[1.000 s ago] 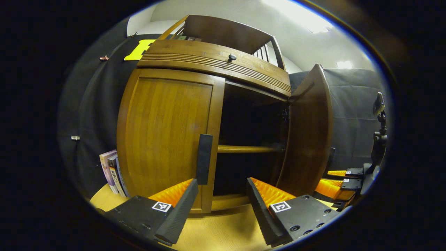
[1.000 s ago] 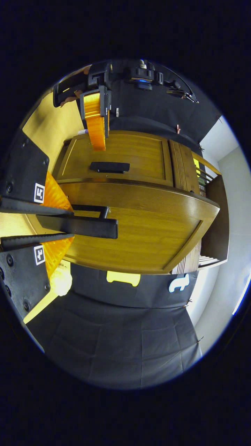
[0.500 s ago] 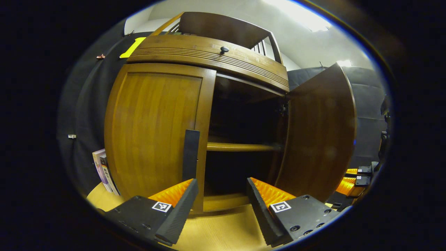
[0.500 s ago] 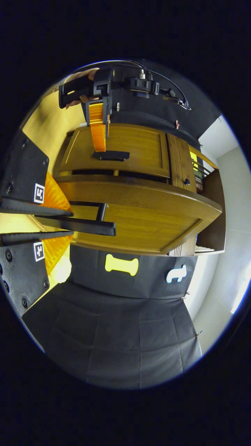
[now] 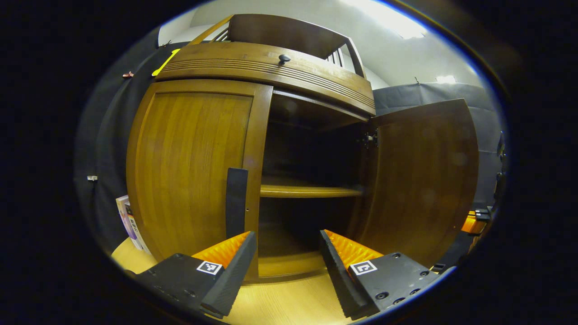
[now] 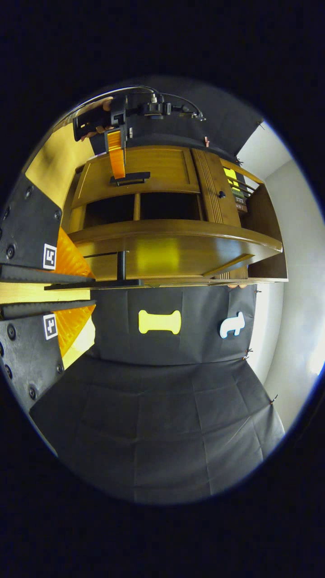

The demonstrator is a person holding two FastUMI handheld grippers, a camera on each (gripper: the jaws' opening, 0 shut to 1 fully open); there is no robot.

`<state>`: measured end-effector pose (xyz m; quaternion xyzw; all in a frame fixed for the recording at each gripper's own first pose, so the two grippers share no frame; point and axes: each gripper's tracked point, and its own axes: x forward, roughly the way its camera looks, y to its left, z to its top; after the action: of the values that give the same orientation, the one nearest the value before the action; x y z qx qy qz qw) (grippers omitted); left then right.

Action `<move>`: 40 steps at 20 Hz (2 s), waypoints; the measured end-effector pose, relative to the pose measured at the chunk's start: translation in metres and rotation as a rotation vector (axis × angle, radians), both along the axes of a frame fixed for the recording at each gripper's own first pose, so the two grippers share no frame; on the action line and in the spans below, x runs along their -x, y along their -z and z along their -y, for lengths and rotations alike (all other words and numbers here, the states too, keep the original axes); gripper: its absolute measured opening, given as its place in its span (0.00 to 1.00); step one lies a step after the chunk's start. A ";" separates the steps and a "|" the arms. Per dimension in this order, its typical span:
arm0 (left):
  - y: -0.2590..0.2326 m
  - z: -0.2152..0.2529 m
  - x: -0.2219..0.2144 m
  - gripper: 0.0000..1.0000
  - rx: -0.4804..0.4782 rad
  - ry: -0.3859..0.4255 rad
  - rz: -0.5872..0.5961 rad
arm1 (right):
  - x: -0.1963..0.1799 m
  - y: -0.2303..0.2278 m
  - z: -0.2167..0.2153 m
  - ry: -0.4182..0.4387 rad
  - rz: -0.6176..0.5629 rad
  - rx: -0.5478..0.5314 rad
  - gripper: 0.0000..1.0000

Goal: Open the right door of the double-door shoe cabinet with the right hand, and open the left door with the left hand.

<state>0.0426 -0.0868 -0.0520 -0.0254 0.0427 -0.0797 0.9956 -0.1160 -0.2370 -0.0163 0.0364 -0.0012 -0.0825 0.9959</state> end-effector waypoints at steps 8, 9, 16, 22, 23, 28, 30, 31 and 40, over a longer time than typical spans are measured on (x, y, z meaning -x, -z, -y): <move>-0.014 -0.026 -0.019 0.85 -0.024 -0.118 0.085 | 0.046 0.009 0.035 0.111 0.040 0.078 0.20; -0.017 -0.035 -0.021 0.81 -0.023 -0.157 0.100 | 0.054 0.011 0.038 0.122 0.043 0.071 0.20; -0.022 -0.053 -0.056 0.81 -0.026 -0.192 0.185 | 0.089 0.006 0.026 0.155 0.086 0.105 0.21; -0.010 -0.066 -0.083 0.80 -0.062 -0.238 0.173 | 0.085 -0.003 0.020 0.131 0.121 0.080 0.56; -0.009 -0.065 -0.086 0.81 -0.066 -0.238 0.172 | 0.087 -0.001 0.023 0.140 0.119 0.070 0.71; -0.003 -0.066 -0.097 0.67 -0.078 -0.252 0.168 | 0.084 0.001 0.033 0.175 0.103 0.067 0.90; -0.003 -0.065 -0.100 0.58 -0.065 -0.248 0.172 | 0.084 0.001 0.030 0.171 0.107 0.072 0.90; -0.004 -0.065 -0.099 0.53 -0.061 -0.258 0.178 | 0.085 0.002 0.030 0.172 0.107 0.075 0.90; -0.004 -0.068 -0.093 0.31 -0.074 -0.234 0.158 | 0.084 0.004 0.020 0.170 0.088 0.096 0.90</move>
<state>0.1359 -0.0185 -0.0479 0.0130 -0.0361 0.0367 0.9986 -0.2003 -0.2572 -0.0199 -0.0081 -0.0521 -0.1651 0.9849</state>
